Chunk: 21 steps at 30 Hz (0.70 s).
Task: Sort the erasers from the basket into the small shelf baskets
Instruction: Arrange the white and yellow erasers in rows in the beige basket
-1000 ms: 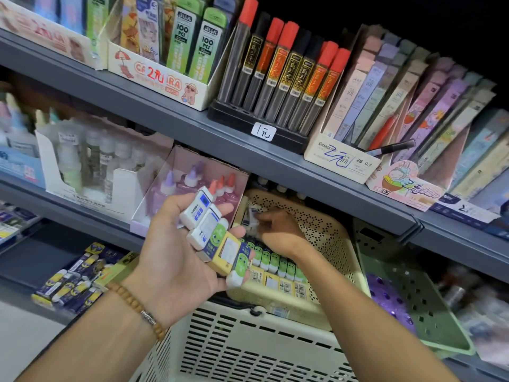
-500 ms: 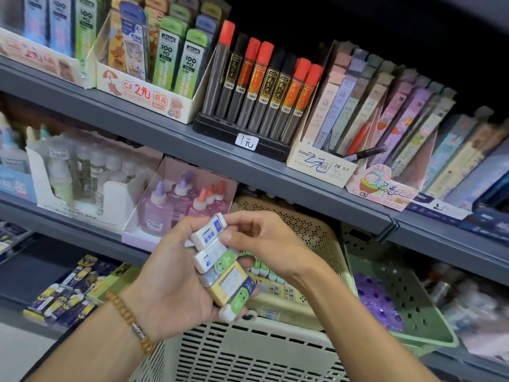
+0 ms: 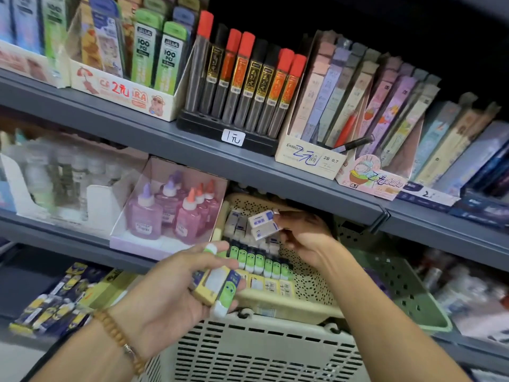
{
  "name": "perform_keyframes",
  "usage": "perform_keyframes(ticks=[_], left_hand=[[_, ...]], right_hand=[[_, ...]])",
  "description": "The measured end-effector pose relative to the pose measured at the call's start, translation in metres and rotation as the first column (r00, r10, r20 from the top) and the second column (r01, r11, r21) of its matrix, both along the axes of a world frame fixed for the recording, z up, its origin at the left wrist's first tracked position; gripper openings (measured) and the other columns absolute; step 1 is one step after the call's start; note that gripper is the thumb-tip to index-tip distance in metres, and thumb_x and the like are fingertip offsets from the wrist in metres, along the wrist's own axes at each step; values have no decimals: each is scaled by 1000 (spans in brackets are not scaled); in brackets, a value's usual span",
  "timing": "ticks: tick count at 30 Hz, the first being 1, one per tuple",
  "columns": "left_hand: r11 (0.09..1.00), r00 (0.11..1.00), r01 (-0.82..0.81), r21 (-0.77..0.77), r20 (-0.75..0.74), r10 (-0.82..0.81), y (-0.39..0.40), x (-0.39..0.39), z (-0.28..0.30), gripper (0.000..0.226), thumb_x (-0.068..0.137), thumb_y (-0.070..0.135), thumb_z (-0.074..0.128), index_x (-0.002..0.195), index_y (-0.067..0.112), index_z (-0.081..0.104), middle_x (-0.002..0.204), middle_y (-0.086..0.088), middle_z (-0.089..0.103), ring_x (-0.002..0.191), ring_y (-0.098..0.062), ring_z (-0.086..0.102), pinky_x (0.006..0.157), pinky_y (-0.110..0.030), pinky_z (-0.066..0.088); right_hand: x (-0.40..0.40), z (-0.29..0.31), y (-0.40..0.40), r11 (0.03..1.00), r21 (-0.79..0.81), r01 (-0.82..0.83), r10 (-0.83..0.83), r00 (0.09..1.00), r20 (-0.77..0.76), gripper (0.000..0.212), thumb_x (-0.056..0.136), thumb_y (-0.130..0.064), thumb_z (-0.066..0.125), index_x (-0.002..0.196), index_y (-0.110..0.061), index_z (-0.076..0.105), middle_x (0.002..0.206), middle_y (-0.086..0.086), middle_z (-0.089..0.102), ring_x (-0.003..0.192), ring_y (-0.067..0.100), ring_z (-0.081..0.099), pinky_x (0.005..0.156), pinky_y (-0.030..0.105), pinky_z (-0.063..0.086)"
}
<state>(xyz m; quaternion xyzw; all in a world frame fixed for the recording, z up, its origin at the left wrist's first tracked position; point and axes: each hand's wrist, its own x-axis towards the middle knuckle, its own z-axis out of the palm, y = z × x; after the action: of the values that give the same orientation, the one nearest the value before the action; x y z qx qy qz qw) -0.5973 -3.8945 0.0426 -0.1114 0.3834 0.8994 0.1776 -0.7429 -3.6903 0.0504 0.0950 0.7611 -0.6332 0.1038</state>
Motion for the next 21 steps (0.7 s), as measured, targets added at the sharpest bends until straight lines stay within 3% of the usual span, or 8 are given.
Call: perform_keyframes(ticks=[3,7,10,13,17,21], left_hand=[[996,994,-84,-12,-72,83,-3,-4,-1,49,72,-21,52,112,5,62,92,-29,71,85,-43,71,57,-41,58],[992,985,-121,38,-117,125,-6,-6,-2,59,54,-16,58,109,4,64,97,-33,68,85,-42,71,57,-40,59],[989,982,-142,42,-122,146,-7,-7,-1,53,62,-20,57,110,2,60,96,-33,69,86,-41,71,59,-42,60],[986,979,-165,33,-111,168,-9,-6,-2,43,78,-24,48,111,2,59,97,-27,71,87,-40,71,64,-44,61],[981,977,-194,-4,-92,193,-8,-4,-2,42,81,-25,47,111,3,59,96,-25,72,85,-38,72,65,-43,61],[965,963,-254,-61,-112,246,-4,-5,0,37,83,-24,49,110,-2,59,98,-29,70,84,-34,73,64,-38,61]], right_hand=[[-23,-7,12,976,210,-59,54,998,33,13,95,-11,62,103,-3,68,90,16,74,49,10,50,43,22,36],[-48,-14,6,939,302,-164,141,985,96,15,95,-14,62,106,-4,67,89,12,71,51,8,52,41,17,38],[-62,-20,-10,924,333,-188,163,981,102,13,93,-15,65,104,-7,68,85,9,72,51,7,53,42,16,40],[-67,-29,-27,939,321,-123,127,992,11,6,91,-11,67,98,-10,67,75,8,67,55,10,58,45,17,46],[-56,-27,-28,963,270,-19,46,994,-95,8,97,-11,58,97,-17,64,73,7,69,58,13,66,54,24,56],[-16,-10,-30,942,334,-9,87,972,-219,11,95,-29,62,97,-24,71,68,-2,70,51,7,61,47,18,47]])
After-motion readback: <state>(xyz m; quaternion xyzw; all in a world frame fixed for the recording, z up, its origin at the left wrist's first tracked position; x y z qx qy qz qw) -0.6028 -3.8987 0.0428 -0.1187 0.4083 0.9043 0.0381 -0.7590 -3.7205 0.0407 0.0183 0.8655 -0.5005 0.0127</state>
